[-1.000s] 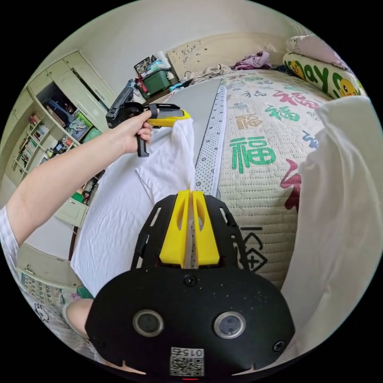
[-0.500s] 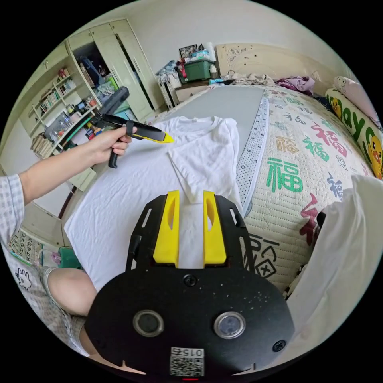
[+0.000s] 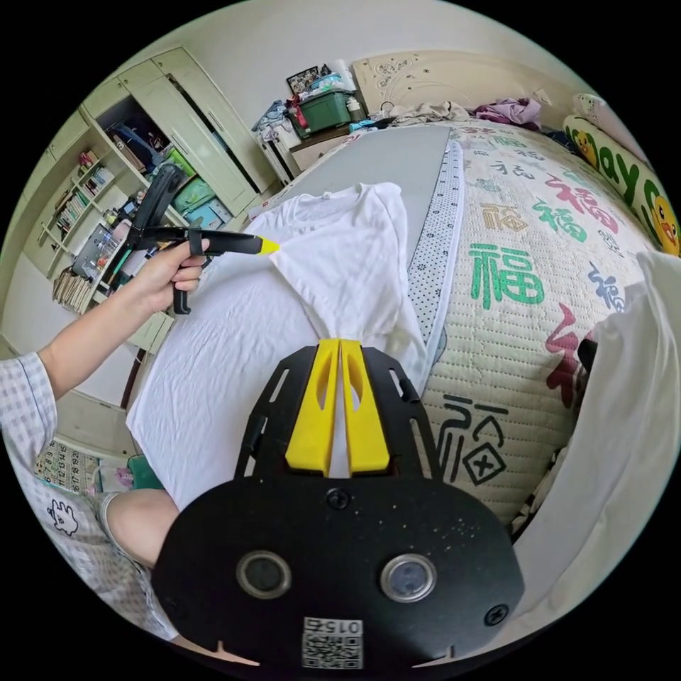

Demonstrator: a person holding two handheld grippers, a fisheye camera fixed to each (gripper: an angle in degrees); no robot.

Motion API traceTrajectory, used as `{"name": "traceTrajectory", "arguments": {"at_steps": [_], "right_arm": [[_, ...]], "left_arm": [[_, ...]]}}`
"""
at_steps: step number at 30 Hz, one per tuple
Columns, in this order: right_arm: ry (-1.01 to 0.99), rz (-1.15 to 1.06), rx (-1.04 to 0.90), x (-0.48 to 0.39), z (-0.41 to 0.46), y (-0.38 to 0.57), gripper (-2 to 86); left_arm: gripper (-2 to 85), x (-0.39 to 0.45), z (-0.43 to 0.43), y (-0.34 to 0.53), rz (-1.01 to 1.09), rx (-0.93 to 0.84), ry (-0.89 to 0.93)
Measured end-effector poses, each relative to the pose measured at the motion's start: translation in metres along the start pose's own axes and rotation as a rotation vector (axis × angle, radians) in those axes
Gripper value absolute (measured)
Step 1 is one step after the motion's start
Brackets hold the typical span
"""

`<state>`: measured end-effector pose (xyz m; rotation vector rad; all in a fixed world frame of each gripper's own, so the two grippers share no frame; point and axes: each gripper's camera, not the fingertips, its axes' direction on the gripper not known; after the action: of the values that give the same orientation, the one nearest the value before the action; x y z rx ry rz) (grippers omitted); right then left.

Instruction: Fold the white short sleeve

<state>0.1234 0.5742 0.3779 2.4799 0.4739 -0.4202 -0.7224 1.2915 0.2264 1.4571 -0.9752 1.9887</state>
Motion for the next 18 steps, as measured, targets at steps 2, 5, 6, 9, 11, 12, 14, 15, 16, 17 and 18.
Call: {"name": "traceTrajectory", "arguments": {"at_steps": [2, 5, 6, 9, 11, 12, 14, 15, 16, 17, 18], "right_arm": [[-0.002, -0.04, -0.02, -0.004, 0.003, 0.001, -1.0], [0.001, -0.077, -0.052, -0.01, 0.007, 0.002, -1.0], [-0.002, -0.081, -0.052, -0.011, 0.007, 0.002, -1.0], [0.006, -0.103, -0.069, -0.013, 0.007, 0.004, -0.8], [-0.02, -0.128, -0.061, -0.013, 0.003, 0.008, -0.3], [-0.041, -0.135, -0.053, -0.013, 0.0, 0.009, 0.2], [-0.09, -0.123, 0.006, -0.004, -0.017, 0.014, 3.0], [-0.083, -0.109, 0.026, 0.0, -0.022, 0.016, 4.0], [-0.041, -0.072, 0.066, 0.009, -0.031, 0.02, 5.0], [0.022, -0.031, 0.105, 0.018, -0.037, 0.025, 5.7], [0.049, -0.013, 0.12, 0.023, -0.04, 0.028, 6.0]], "left_arm": [[-0.4, -0.005, -0.006, 0.006, -0.026, -0.002, -0.001], [-0.3, -0.012, -0.003, 0.01, -0.052, -0.014, 0.0], [-0.2, -0.013, -0.002, 0.011, -0.055, -0.017, 0.001], [0.1, -0.013, 0.006, 0.01, -0.057, -0.021, 0.005], [1.2, -0.013, 0.012, 0.007, -0.047, -0.045, 0.0], [1.6, -0.013, 0.013, 0.006, -0.046, -0.051, -0.003], [4.7, -0.013, 0.01, 0.004, -0.056, -0.052, -0.024], [5.2, -0.013, 0.007, 0.004, -0.057, -0.044, -0.031], [6.2, -0.007, 0.0, 0.004, -0.04, -0.021, -0.049], [6.5, 0.006, -0.007, 0.003, 0.022, 0.001, -0.067], [6.7, 0.015, -0.009, 0.003, 0.063, 0.007, -0.072]]}}
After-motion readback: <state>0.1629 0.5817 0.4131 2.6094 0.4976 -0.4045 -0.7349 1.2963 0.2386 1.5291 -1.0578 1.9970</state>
